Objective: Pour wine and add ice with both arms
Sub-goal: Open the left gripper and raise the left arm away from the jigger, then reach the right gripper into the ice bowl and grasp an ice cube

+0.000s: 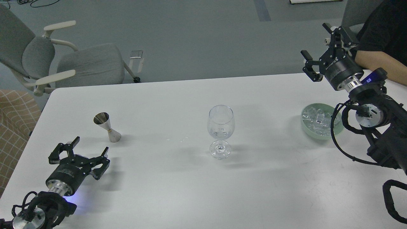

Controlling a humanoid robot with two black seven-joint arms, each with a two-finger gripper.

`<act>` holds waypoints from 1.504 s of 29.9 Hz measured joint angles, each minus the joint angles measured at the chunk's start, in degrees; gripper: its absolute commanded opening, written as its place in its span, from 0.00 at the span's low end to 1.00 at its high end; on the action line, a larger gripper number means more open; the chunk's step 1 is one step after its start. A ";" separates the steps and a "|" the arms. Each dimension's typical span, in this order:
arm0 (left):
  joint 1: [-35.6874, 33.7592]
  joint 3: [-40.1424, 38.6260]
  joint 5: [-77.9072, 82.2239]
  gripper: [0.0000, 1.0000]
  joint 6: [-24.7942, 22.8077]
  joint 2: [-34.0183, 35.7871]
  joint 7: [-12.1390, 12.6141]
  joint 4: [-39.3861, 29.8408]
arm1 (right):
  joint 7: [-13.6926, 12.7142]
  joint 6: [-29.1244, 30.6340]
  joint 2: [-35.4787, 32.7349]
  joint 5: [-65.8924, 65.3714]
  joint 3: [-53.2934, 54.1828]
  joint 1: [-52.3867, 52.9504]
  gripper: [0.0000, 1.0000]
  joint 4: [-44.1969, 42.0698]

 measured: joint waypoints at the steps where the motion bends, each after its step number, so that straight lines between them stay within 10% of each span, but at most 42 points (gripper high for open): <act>1: 0.10 -0.34 0.15 0.98 -2.18 1.31 -0.38 0.01 | 0.00 0.00 -0.06 0.00 0.00 0.00 1.00 0.04; 11: -8.78 -1.85 9.81 0.98 -8.33 15.62 -12.40 3.68 | 0.01 0.00 -0.81 -0.15 -0.28 0.53 1.00 0.41; 24: -31.30 7.41 30.21 0.98 -7.98 19.93 -22.32 12.07 | 0.25 0.00 -14.87 -6.54 -7.95 -0.21 1.00 12.08; 45: -36.93 16.90 31.28 0.98 -7.87 13.49 -23.46 11.18 | 2.89 -17.05 -34.54 -59.81 -9.36 -15.26 1.00 34.39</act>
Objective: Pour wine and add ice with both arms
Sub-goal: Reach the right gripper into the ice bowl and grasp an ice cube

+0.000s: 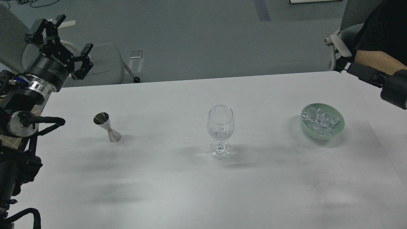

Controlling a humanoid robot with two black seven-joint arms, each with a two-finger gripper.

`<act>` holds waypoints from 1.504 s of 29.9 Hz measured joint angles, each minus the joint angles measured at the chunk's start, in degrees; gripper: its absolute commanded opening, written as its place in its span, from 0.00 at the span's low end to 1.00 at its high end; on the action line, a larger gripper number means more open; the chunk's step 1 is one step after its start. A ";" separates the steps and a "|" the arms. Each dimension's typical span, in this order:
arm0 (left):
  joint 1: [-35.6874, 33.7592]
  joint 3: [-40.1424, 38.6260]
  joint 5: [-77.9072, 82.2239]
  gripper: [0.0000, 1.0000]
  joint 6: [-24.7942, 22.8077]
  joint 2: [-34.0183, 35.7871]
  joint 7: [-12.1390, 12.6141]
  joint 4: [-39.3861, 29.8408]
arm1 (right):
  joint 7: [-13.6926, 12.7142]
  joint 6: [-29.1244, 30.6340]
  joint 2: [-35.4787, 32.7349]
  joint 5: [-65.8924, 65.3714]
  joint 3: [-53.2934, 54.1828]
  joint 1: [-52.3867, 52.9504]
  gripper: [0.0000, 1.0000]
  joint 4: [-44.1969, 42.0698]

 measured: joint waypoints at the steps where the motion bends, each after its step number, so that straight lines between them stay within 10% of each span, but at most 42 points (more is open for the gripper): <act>1: 0.01 0.00 0.00 0.98 -0.03 -0.09 0.00 -0.02 | 0.33 -1.16 0.30 -2.78 -0.06 -0.71 1.00 -0.03; 27: 1.07 0.21 -0.01 0.98 -0.39 -2.17 0.00 -0.06 | 2.04 -5.15 10.51 -23.55 -10.29 1.00 1.00 -11.51; 45: 1.23 0.17 -0.09 0.98 -0.38 -2.17 -0.12 -0.05 | 1.93 -4.67 11.76 -23.80 -14.53 4.43 0.71 -14.65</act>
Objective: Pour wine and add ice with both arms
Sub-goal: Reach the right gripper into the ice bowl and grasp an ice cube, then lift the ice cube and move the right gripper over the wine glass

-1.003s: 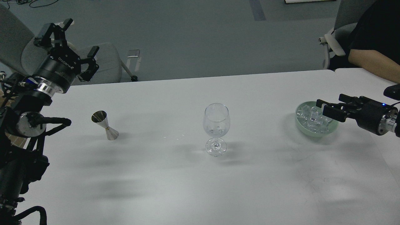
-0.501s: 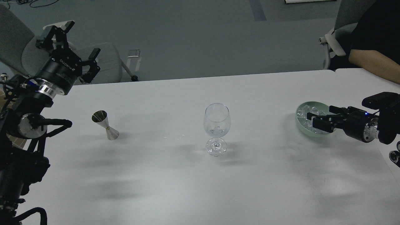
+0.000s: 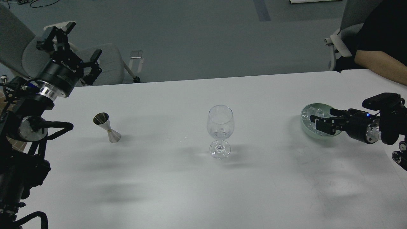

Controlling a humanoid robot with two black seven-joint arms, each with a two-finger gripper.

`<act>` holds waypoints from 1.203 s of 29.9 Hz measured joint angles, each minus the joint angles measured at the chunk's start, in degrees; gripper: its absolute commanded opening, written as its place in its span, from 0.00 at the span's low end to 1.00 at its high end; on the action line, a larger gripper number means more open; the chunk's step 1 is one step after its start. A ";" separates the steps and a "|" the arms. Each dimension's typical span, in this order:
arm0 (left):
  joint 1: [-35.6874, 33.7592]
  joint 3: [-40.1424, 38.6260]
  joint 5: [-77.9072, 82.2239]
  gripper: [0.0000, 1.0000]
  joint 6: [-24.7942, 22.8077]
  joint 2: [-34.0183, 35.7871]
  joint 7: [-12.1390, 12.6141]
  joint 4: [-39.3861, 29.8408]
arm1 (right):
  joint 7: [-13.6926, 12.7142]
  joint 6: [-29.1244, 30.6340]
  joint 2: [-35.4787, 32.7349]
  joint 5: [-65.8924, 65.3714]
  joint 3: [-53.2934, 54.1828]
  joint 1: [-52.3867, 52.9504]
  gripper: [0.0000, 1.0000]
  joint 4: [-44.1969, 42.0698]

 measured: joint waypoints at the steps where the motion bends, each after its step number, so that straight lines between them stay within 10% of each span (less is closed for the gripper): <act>1: 0.00 0.00 0.00 0.98 0.00 0.00 -0.01 0.00 | 0.00 0.04 0.00 -0.08 -0.01 0.00 0.71 -0.05; 36: 0.06 0.00 -0.04 0.98 0.00 -0.07 -0.04 0.00 | 0.09 0.23 0.81 -1.12 -0.46 0.09 0.42 -0.55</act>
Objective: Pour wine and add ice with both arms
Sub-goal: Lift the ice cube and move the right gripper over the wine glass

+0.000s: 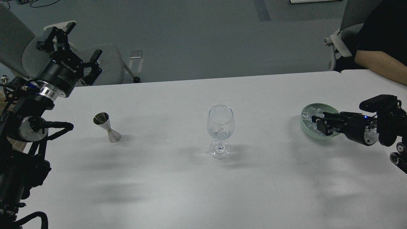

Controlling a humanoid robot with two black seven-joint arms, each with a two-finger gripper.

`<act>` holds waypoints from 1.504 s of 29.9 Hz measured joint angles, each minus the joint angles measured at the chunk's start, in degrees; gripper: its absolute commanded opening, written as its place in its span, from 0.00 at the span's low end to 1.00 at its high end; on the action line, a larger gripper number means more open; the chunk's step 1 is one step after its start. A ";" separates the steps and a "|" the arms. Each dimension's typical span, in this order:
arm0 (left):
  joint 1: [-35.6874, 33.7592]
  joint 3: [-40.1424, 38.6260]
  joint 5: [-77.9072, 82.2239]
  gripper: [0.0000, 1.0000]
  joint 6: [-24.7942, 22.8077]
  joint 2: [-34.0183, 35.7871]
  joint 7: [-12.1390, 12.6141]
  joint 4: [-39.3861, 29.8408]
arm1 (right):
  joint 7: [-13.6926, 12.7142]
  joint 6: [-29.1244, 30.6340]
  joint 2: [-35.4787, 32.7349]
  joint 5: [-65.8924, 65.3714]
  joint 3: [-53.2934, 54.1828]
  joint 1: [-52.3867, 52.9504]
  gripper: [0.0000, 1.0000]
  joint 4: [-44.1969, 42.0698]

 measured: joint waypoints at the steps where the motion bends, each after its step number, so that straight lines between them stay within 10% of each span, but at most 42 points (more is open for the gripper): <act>1: 0.00 0.00 -0.02 0.98 0.00 0.00 0.00 0.00 | 0.00 0.00 0.01 0.00 0.00 0.00 0.40 -0.01; 9: 0.00 -0.05 -0.04 0.98 0.00 0.01 0.00 0.00 | -0.06 0.00 0.01 0.04 -0.19 0.00 0.00 -0.02; 20: -0.09 -0.09 -0.04 0.98 0.00 0.07 0.00 0.00 | -0.19 0.00 -0.77 0.79 0.18 0.25 0.00 2.18; 33: -0.09 -0.09 -0.05 0.98 0.00 -0.22 0.00 0.00 | -0.39 0.57 -16.89 5.63 3.06 2.62 0.00 23.28; 45: -0.17 0.01 -0.06 0.98 0.04 -0.47 0.00 0.00 | -0.81 6.71 -14.16 5.88 2.99 12.20 0.00 33.29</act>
